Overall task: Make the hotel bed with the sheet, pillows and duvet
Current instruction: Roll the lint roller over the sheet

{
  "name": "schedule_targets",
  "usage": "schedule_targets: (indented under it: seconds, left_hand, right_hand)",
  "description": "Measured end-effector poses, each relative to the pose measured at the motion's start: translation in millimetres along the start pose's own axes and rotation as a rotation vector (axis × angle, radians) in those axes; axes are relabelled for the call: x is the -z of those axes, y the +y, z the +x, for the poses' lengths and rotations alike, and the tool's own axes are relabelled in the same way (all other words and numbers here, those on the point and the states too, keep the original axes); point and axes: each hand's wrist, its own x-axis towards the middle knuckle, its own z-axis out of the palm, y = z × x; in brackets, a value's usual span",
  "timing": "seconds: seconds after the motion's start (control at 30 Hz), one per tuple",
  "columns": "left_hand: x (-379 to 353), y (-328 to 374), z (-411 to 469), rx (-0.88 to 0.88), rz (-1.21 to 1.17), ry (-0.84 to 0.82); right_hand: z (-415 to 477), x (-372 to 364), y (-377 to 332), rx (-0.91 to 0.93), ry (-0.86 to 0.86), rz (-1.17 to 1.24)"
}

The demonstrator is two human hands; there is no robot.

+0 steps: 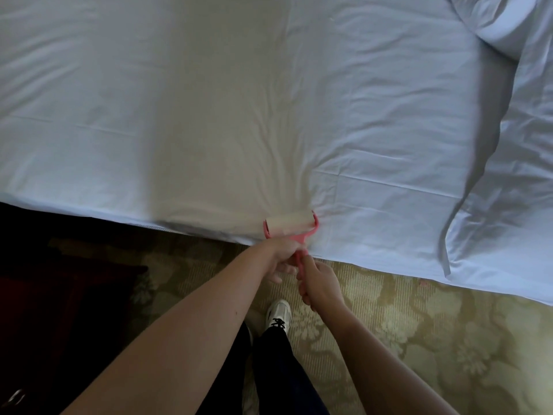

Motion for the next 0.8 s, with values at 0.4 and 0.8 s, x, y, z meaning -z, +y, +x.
schedule_targets:
  seconds: [0.4, 0.8]
  left_hand:
    - [39, 35, -5, -0.100, -0.105, 0.079]
    - [107, 91, -1, -0.117, -0.071, 0.217]
  right_hand:
    - [42, 2, -56, 0.214, 0.041, -0.224]
    - [95, -41, -149, 0.109, -0.267, -0.343]
